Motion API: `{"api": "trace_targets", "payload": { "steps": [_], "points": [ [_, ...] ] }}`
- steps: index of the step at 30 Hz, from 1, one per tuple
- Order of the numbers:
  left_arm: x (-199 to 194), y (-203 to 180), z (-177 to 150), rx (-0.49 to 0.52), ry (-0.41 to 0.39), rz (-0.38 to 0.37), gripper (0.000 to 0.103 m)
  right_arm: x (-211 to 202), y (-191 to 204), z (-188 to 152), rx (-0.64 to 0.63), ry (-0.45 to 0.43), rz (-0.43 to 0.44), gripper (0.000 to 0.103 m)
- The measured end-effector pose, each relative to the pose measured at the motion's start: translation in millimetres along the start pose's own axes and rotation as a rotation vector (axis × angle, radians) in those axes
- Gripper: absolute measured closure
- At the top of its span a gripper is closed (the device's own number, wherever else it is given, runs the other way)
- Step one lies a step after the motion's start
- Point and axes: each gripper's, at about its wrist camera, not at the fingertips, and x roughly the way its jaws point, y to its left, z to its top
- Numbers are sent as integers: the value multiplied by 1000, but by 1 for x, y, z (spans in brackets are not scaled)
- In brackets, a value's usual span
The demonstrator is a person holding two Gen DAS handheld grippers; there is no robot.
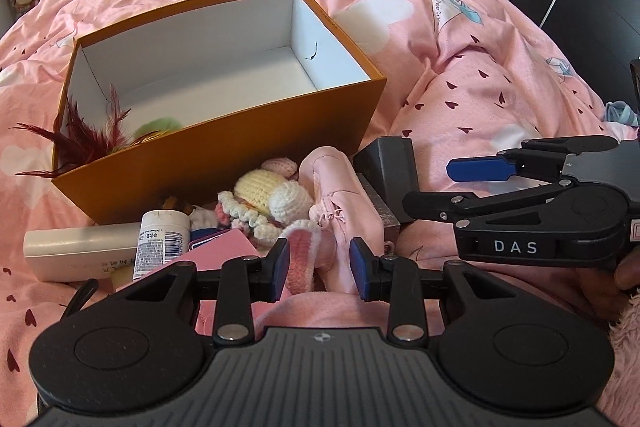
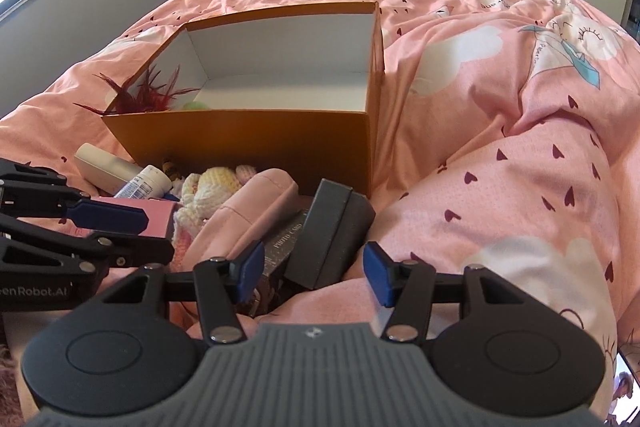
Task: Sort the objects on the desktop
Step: 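Grasp the pink pouch with the left gripper while the right grasps the PHOTO CARD box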
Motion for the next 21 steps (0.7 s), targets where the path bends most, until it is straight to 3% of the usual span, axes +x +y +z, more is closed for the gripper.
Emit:
{"api": "trace_targets", "payload": {
  "steps": [6,8,10,13,21],
  "points": [
    [-8,13,3,-52,-5,-6,65,-2,12,3,-50,-9,49,47],
    [-9,16,4,-65,-8,-28,65,1,16,3,-68,9,49,53],
    [-8,13,5,-64,-9,-63,64,5,17,2,-67,31,39,56],
    [-3,4,6,-32,-3,-92,54,5,11,2,-36,39,17,58],
    [24,-14,11,8,72,-114,54,10,-3,2,22,65,-29,61]
  ]
}}
